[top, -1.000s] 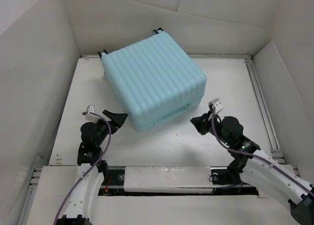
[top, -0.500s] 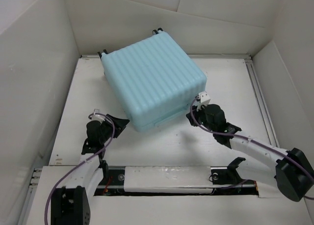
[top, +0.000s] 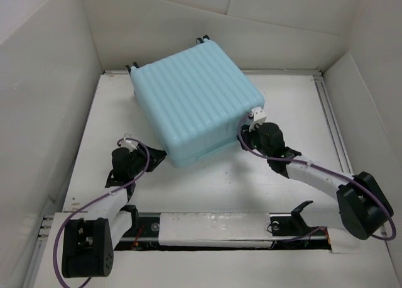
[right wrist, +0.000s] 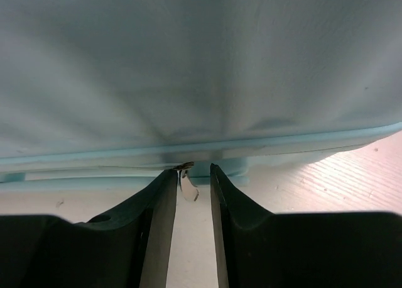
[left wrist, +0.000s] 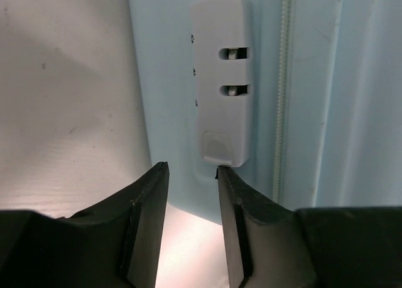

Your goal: Pack the luggage

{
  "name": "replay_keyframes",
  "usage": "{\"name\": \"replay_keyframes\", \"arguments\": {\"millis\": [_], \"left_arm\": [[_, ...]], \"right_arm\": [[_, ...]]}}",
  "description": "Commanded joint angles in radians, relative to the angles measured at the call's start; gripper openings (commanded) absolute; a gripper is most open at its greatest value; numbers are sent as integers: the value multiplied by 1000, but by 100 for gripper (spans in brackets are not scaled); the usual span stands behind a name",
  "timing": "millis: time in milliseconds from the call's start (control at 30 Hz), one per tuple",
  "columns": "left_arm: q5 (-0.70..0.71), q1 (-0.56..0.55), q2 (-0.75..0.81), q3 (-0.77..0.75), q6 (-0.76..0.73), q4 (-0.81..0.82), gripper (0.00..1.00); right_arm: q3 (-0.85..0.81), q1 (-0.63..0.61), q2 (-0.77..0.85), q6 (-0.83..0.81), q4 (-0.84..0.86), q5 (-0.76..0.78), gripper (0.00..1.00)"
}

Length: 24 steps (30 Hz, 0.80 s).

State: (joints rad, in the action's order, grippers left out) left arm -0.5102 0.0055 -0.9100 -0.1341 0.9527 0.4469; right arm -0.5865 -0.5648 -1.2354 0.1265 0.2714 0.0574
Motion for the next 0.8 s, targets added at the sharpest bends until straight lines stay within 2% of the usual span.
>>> {"name": "replay_keyframes", "arguments": {"millis": [0,100,367,500,600,767], "left_arm": [[50,8,-39,-73,-9,159,30],[39,8,-69,-64,-9,219,24],[-33,-1,-121,-53,11,331,10],[-21,-56,-142,-76,11,358,5],[-30,-56,-165,-76,32,420,1],[25,-156,-176,-85,55,441,0]], "right_arm": [[-38,13,-38,-18,98,-30,34],[-38,13,-62,-18,123,-42,34],[11,2,-84,24,244,-64,0],[63,-116,-33,102,255,-2,0],[83,-254,5,151,255,74,0],[34,-507,-25,254,235,177,0]]}}
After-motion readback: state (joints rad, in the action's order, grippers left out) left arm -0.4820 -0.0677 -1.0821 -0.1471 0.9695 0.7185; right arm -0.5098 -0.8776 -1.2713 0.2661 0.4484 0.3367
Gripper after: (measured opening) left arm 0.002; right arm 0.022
